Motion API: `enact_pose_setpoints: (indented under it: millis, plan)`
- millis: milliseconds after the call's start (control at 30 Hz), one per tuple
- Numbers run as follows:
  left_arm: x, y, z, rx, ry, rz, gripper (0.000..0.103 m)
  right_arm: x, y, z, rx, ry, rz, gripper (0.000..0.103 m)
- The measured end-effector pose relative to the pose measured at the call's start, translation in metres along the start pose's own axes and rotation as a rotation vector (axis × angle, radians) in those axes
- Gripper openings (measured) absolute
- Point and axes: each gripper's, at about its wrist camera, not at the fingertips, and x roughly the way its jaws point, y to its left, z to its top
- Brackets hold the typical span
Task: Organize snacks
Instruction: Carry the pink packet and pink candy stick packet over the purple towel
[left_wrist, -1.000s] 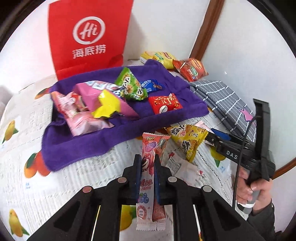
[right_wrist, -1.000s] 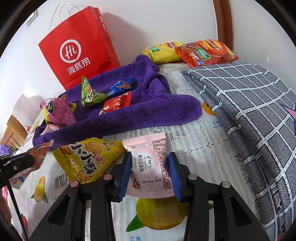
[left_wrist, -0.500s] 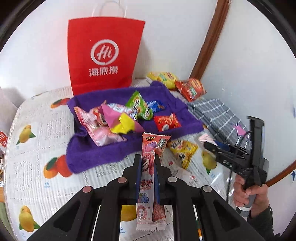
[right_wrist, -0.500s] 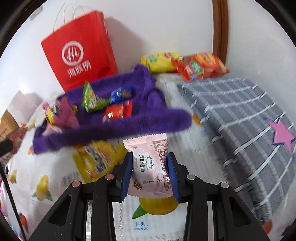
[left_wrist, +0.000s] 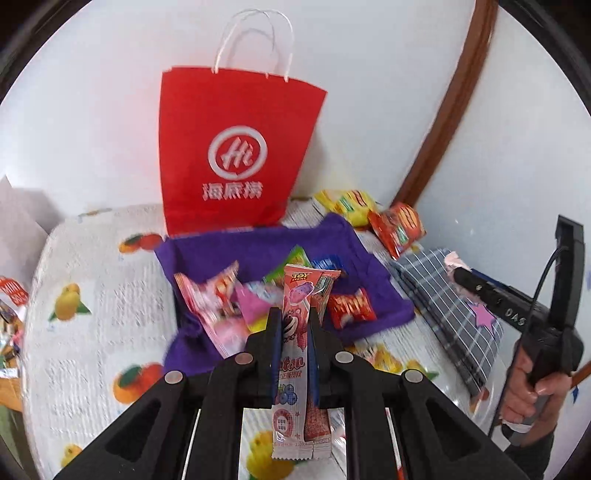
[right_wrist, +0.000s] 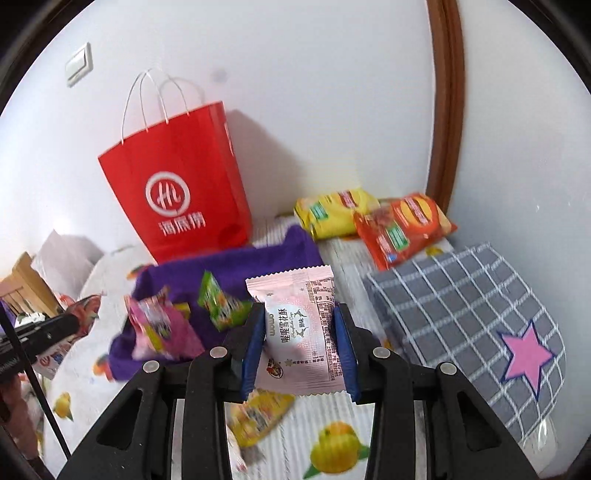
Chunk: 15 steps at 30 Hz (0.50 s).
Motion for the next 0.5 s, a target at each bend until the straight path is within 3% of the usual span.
enact_pose_setpoints:
  millis: [167,267,500]
  plan:
    - [0.005,0.008,0.029,-0.011,-0.034,0.048,0.012,0.01,0.014,0.035,-0.008,-0.008,0.014,0.037]
    - [0.017,0.016,0.043,-0.042,-0.031,0.035,0.012,0.022,0.023,0.051,-0.015,-0.017,0.022,0.037]
    - [0.049,0.03,0.052,-0.079,-0.011,0.04,0.012,0.064,0.03,0.054,0.012,0.015,0.087,0.037]
